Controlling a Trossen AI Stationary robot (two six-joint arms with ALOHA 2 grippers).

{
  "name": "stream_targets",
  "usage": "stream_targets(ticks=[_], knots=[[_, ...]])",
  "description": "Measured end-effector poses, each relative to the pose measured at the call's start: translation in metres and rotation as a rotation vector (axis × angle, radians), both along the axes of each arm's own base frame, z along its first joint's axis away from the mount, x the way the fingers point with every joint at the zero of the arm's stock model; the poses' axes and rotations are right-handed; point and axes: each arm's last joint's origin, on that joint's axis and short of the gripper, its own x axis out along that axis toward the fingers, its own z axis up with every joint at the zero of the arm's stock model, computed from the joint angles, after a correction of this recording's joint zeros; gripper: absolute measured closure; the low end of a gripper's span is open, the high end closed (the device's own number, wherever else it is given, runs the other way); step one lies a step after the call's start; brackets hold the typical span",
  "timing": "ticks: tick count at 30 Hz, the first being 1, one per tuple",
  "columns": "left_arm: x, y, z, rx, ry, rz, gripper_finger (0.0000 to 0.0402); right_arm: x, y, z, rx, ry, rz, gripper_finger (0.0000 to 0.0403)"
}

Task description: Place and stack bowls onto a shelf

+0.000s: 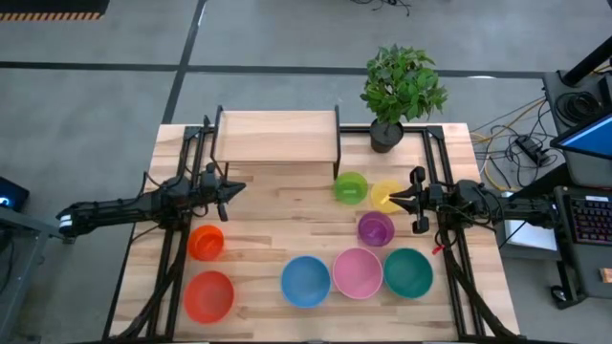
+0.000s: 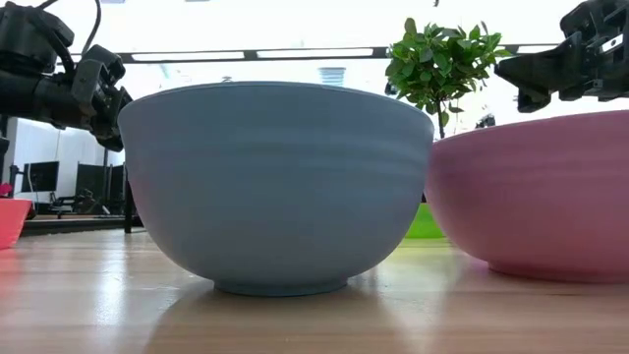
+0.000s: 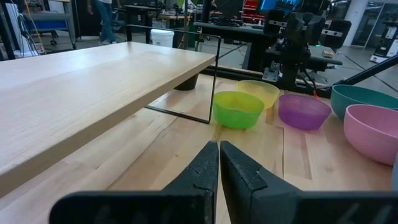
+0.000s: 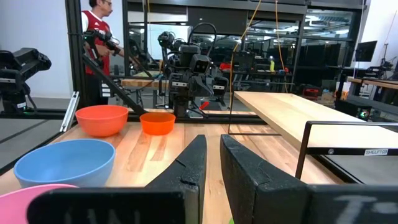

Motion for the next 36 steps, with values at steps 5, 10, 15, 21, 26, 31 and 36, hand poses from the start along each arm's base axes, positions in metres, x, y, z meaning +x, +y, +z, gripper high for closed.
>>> stream_targets(ticks=[5, 10, 15, 21, 26, 31, 36], knots=[[0.000, 0.000, 0.016, -0.357, -0.305, 0.004, 0.0402, 0.000, 0.000, 0.000, 0.000, 0.000, 0.000, 0.0364], [-0.002, -0.002, 0.035, -0.477, -0.534, -0.096, 0.0402, 0.000, 0.000, 0.000, 0.187, -0.005, 0.020, 0.0364], [-0.001, -0.006, 0.043, -0.444, -0.582, -0.195, 0.0402, -0.001, -0.002, 0.006, 0.452, -0.086, 0.005, 0.0364], [0.003, -0.011, 0.053, -0.343, -0.658, -0.258, 0.0402, 0.000, -0.001, 0.006, 0.699, -0.090, 0.051, 0.0364], [0.008, -0.015, 0.060, -0.273, -0.730, -0.308, 0.0402, 0.001, 0.001, 0.009, 0.745, -0.107, 0.080, 0.0364], [0.016, -0.019, 0.058, -0.268, -0.723, -0.340, 0.0402, 0.004, 0.002, 0.017, 0.738, -0.174, 0.115, 0.0364], [0.027, -0.019, 0.059, -0.278, -0.699, -0.342, 0.0402, 0.012, 0.001, 0.016, 0.709, -0.155, 0.099, 0.0364]])
